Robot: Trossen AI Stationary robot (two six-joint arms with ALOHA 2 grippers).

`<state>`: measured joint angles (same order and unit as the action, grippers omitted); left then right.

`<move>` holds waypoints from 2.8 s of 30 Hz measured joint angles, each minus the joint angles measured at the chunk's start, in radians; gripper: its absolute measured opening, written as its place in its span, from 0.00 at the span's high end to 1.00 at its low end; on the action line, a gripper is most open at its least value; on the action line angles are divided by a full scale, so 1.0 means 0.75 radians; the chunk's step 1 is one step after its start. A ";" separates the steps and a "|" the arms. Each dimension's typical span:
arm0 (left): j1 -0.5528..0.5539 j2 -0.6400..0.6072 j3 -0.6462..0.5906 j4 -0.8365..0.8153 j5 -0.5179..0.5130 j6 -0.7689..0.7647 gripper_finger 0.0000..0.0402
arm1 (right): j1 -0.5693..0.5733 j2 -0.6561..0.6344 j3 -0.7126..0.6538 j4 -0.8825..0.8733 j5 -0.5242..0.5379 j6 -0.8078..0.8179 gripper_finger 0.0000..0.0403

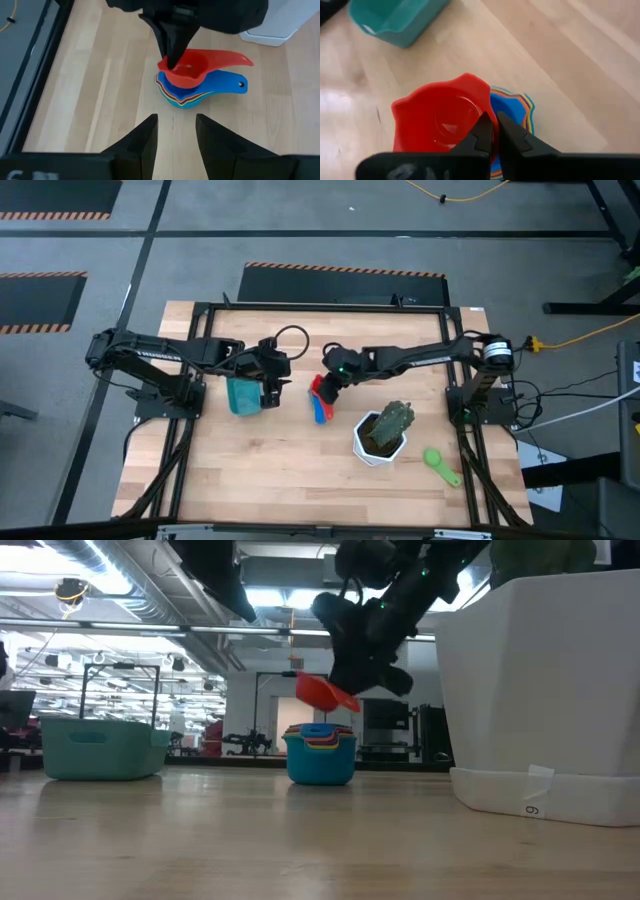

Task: Nest measuring cups in basket
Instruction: Stack the red measuring cup on top of the blue measuring cup

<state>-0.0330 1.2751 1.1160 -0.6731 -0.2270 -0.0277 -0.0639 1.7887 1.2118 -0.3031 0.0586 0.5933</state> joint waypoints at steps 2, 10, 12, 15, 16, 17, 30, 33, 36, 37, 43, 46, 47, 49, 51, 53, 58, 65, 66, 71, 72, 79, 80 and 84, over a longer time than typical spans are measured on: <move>0.000 0.000 0.000 0.000 0.000 0.001 0.68 | 0.000 0.004 0.000 -0.025 0.000 0.033 0.96; 0.000 0.000 0.000 0.000 0.000 0.005 0.68 | 0.000 0.007 0.000 -0.042 -0.009 0.184 0.96; 0.000 0.000 0.000 0.001 0.000 0.005 0.69 | 0.000 0.012 0.000 -0.048 -0.012 0.215 0.96; 0.000 0.000 0.000 0.001 0.000 0.005 0.68 | 0.000 0.012 0.000 -0.055 -0.020 0.222 0.96; 0.000 0.000 0.000 0.001 0.000 0.005 0.68 | 0.000 0.012 0.000 -0.056 -0.020 0.230 0.96; 0.000 0.000 0.000 0.001 0.000 0.005 0.68 | 0.000 0.012 0.000 -0.056 -0.020 0.249 0.96; 0.000 0.001 -0.001 0.009 0.000 0.006 0.68 | -0.001 0.069 -0.001 -0.035 0.037 0.290 0.95; 0.000 0.001 0.000 0.015 0.000 0.006 0.68 | 0.000 0.069 -0.001 -0.034 0.037 0.289 0.95; 0.000 0.001 0.000 0.017 0.000 0.006 0.69 | -0.001 0.069 -0.001 -0.038 0.037 0.286 0.94; 0.000 0.001 -0.001 0.016 0.000 0.006 0.69 | -0.001 0.069 -0.001 -0.037 0.038 0.285 0.93; 0.000 0.001 0.000 0.016 0.000 0.006 0.69 | -0.001 0.069 -0.001 -0.036 0.038 0.284 0.83; 0.000 0.001 0.000 0.016 0.000 0.006 0.68 | -0.001 0.069 -0.001 -0.035 0.038 0.284 0.78; 0.000 0.001 0.000 0.016 0.000 0.006 0.68 | -0.001 0.069 -0.001 -0.035 0.038 0.284 0.77; 0.000 0.001 0.000 0.016 0.000 0.006 0.68 | -0.002 0.069 -0.001 -0.035 0.037 0.283 0.76; 0.000 0.001 0.000 0.016 0.000 0.006 0.69 | -0.003 0.069 -0.001 -0.034 0.037 0.291 0.76; 0.000 0.001 0.000 0.016 0.000 0.006 0.69 | -0.004 0.069 -0.001 -0.032 0.035 0.321 0.76; 0.000 0.001 0.000 0.016 0.000 0.006 0.68 | -0.006 0.050 -0.001 -0.030 0.028 0.317 0.75; 0.000 0.001 0.000 0.015 0.000 0.006 0.68 | -0.006 0.004 0.001 -0.037 0.019 0.313 0.75; 0.000 0.001 0.000 0.015 0.000 0.006 0.68 | -0.006 -0.002 0.001 -0.036 0.005 0.298 0.75; 0.000 0.001 0.000 0.015 0.010 0.006 0.68 | -0.006 -0.077 0.001 -0.101 -0.043 0.198 0.75; -0.001 0.001 0.000 0.015 0.013 0.005 0.68 | -0.006 -0.099 0.001 -0.134 -0.043 0.170 0.75; -0.035 0.001 -0.001 0.015 0.016 -0.030 0.68 | 0.013 -0.193 0.001 -0.360 0.039 -0.008 0.75; -0.043 0.001 0.000 0.017 0.016 -0.031 0.68 | 0.013 -0.193 0.001 -0.385 0.036 -0.024 0.75; -0.075 0.001 0.000 0.020 0.016 -0.100 0.69 | 0.023 -0.167 0.001 -0.468 0.026 -0.043 0.75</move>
<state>-0.0895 1.2755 1.1160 -0.6579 -0.2151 -0.1023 -0.0465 1.6631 1.2121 -0.6543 0.0781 0.5611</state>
